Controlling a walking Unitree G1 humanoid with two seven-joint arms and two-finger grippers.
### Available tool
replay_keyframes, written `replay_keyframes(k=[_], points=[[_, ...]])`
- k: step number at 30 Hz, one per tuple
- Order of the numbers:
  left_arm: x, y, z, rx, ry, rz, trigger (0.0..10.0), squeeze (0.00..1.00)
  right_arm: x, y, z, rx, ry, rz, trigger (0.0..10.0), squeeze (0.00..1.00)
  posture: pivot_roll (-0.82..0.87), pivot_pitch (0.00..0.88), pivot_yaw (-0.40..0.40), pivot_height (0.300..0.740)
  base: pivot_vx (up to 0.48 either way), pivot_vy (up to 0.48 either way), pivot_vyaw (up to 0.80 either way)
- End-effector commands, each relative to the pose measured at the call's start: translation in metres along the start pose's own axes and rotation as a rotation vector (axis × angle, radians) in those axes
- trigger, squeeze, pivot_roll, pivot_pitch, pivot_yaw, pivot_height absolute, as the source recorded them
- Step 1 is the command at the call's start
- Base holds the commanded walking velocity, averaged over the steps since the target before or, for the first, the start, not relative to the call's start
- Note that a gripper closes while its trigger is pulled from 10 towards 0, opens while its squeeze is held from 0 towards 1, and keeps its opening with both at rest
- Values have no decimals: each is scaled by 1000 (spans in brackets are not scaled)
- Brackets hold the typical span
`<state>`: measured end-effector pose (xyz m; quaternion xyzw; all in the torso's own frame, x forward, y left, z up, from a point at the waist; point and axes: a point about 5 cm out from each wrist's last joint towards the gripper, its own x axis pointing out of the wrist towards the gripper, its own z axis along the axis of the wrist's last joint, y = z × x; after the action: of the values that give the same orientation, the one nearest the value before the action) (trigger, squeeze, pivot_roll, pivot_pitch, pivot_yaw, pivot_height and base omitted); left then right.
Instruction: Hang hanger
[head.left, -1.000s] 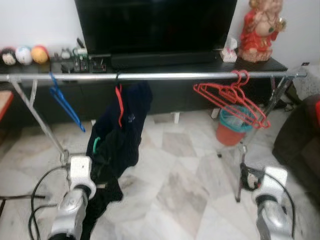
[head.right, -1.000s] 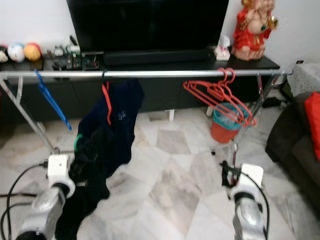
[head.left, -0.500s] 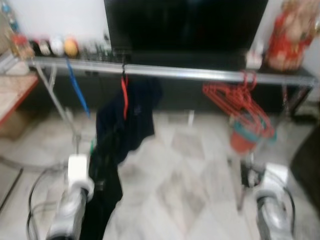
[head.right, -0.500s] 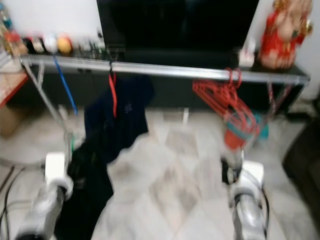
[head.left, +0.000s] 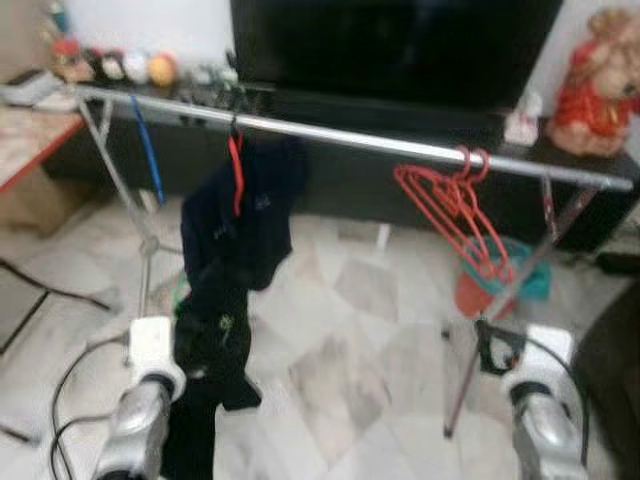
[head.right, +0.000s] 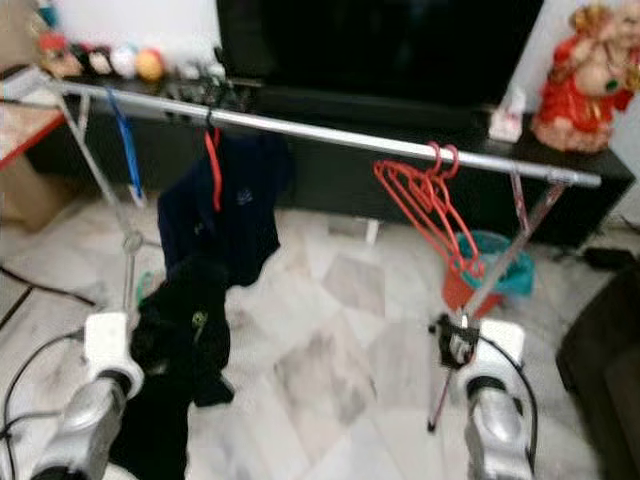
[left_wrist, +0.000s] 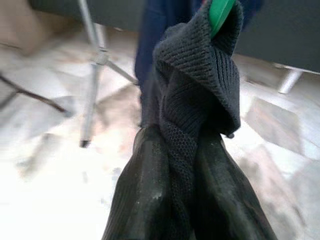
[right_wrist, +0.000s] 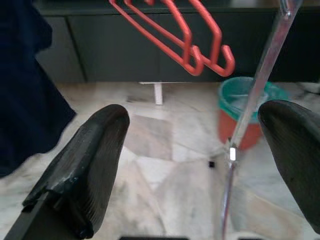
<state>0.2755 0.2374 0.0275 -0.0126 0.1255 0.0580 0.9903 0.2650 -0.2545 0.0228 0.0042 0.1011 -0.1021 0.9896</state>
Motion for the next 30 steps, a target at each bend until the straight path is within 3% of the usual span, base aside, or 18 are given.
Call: replay_keyframes(k=[1,11,19,25,30], points=[[4,-10,10,-3,-47,-23,10000,0,-4,-7,-4,3,18,-9,10000,0,-35,0,-13,740,0,-307,0],[5,-14,22,-25,-107,-44,10000,0,-6,-10,-6,12,31,-20,10000,0,-35,0,-16,740,0,-31,0],[3,-15,18,-14,-84,-58,10000,0,-10,-15,-16,31,70,-55,10000,0,-36,0,-16,740,0,0,0],[1,-21,11,100,-64,-105,10000,0,-24,-19,-46,21,216,-111,10000,0,-42,0,-13,740,0,0,0],[2,-26,11,121,-75,-114,10000,0,-39,-19,-72,11,371,-126,10000,0,-49,0,-15,740,0,0,0]])
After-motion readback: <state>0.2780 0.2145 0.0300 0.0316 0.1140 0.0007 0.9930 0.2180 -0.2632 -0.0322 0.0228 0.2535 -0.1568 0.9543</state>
